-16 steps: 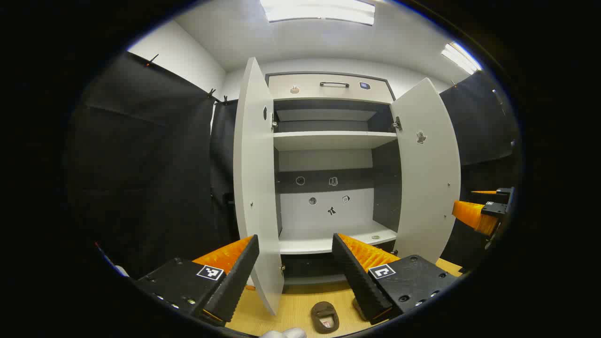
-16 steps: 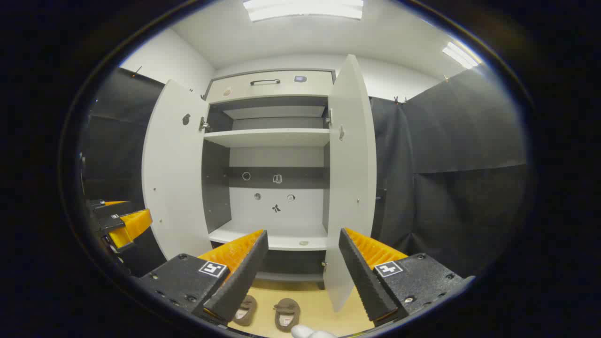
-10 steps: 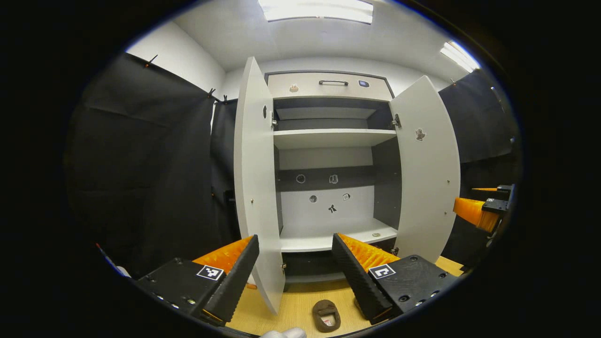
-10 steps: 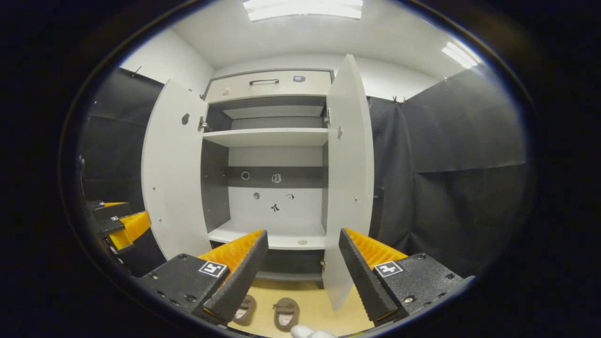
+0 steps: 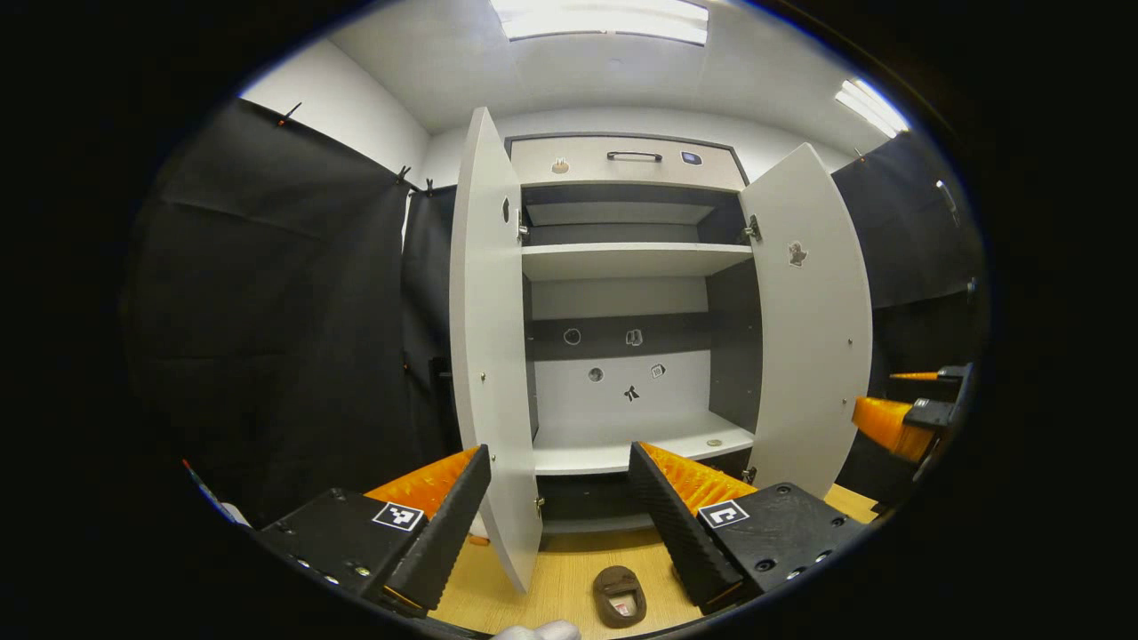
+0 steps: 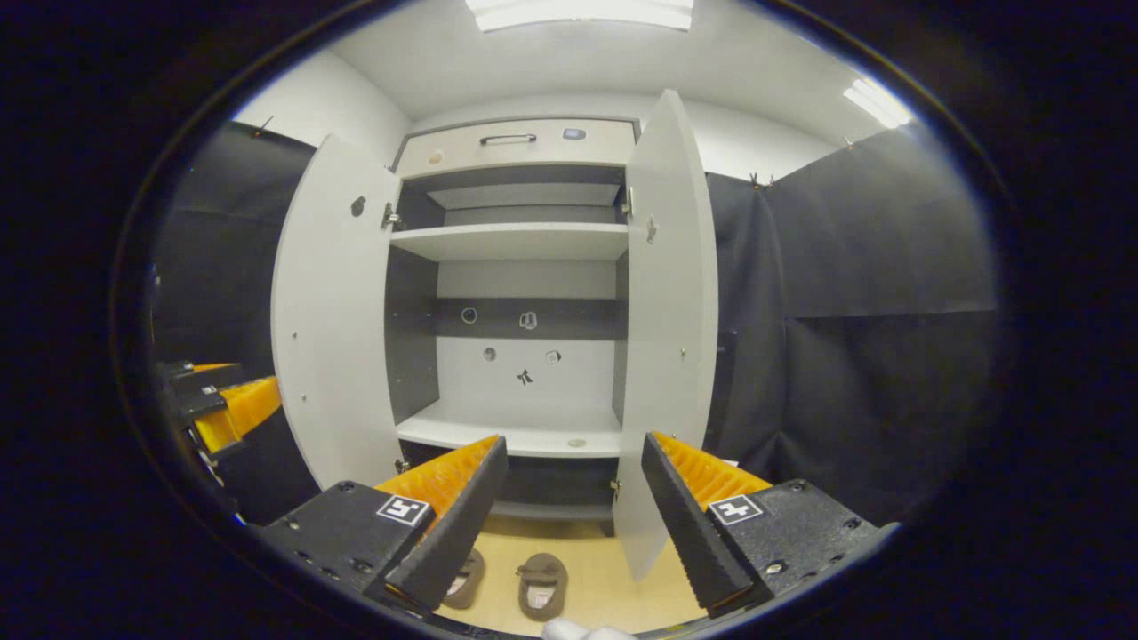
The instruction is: Grab one shoe with the right hand and put it into the shoe cabinet, grab the other shoe with the left hand and put it into the shoe cabinet; then close the right door with the right hand and the left door with the left hand.
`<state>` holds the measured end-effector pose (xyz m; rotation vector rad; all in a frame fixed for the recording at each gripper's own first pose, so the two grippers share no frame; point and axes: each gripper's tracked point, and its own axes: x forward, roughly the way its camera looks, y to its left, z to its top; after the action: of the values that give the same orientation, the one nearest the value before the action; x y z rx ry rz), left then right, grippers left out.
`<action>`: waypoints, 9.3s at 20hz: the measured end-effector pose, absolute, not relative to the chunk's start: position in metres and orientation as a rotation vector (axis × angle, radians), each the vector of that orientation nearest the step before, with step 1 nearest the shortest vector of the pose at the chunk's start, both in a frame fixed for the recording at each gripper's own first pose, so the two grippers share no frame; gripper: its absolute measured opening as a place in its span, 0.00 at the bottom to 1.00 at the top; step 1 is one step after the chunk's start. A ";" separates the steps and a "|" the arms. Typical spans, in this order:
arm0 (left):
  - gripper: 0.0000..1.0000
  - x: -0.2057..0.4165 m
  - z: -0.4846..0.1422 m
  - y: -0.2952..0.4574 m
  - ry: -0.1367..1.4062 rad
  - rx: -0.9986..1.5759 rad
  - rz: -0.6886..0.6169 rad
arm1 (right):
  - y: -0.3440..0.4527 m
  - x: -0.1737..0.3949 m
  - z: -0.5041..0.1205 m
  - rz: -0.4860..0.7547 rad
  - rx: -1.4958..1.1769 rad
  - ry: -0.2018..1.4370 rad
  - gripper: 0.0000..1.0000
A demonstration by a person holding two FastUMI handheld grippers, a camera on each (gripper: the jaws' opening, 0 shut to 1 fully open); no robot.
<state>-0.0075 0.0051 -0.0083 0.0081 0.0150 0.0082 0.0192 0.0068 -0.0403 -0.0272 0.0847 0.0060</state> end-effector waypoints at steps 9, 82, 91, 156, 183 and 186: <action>0.96 -0.015 -0.033 0.015 0.066 0.011 -0.014 | 0.033 -0.005 -0.289 0.053 -0.042 0.531 0.99; 0.96 0.001 -0.048 0.025 0.128 -0.021 0.117 | 0.132 0.466 -0.147 0.067 0.072 0.554 0.46; 0.96 -0.009 -0.059 0.014 0.240 -0.067 -0.012 | 0.120 0.389 -0.060 0.056 -0.096 0.471 0.99; 0.01 0.114 -0.395 -0.061 0.629 0.047 -0.133 | -0.095 0.017 -0.110 -0.116 -0.074 0.319 1.00; 0.00 0.457 -0.118 -0.090 0.373 0.046 0.120 | -0.174 0.024 -0.088 -0.090 0.055 0.195 1.00; 0.01 0.467 -0.150 -0.091 0.458 0.031 0.108 | -0.185 0.019 -0.090 -0.127 0.066 0.201 1.00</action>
<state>0.4668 -0.0906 -0.1503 0.0313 0.4582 0.1083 0.0193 -0.1848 -0.0898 0.0660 0.2007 -0.1267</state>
